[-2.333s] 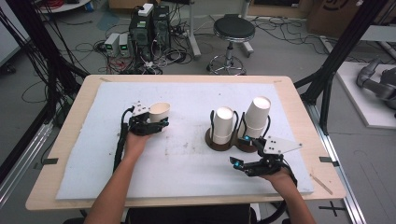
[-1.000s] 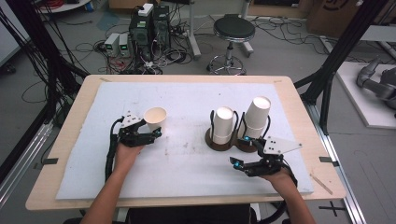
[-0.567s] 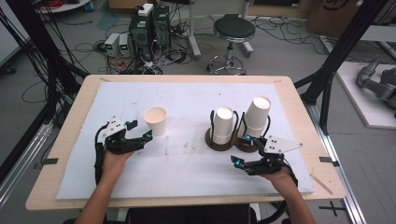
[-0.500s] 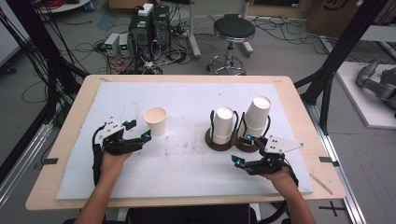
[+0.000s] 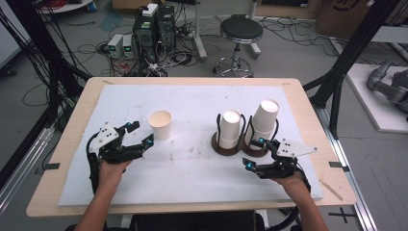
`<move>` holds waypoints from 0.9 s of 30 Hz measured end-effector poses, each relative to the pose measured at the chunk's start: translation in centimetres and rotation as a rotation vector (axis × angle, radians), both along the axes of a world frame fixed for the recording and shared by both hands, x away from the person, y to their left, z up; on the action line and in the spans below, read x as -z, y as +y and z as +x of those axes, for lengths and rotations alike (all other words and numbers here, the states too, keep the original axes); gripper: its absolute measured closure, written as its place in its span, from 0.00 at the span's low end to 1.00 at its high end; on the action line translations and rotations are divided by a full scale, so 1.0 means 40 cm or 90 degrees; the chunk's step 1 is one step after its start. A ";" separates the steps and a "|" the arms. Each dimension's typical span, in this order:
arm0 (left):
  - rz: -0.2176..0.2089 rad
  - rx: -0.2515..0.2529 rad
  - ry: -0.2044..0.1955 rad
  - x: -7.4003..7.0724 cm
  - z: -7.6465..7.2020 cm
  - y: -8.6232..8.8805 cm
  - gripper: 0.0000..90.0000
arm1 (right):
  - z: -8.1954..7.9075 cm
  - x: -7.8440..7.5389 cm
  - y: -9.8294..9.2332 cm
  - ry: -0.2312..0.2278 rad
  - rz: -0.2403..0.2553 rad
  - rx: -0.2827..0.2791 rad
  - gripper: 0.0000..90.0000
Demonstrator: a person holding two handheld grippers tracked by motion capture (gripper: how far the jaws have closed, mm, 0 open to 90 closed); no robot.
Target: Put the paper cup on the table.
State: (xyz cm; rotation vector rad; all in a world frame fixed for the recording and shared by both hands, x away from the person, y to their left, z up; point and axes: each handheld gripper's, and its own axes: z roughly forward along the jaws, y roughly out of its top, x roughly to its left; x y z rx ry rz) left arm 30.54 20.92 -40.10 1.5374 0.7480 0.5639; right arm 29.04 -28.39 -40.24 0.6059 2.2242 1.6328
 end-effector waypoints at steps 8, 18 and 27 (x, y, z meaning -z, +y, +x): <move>0.000 0.026 -0.004 0.003 -0.005 -0.019 0.26 | -0.005 -0.007 -0.025 -0.006 0.002 0.021 0.29; 0.004 0.037 -0.003 0.002 -0.011 -0.034 0.26 | -0.015 -0.009 -0.031 -0.004 0.002 0.032 0.29; 0.013 0.040 0.007 0.012 -0.018 -0.038 0.26 | -0.017 -0.011 -0.034 -0.006 0.002 0.039 0.29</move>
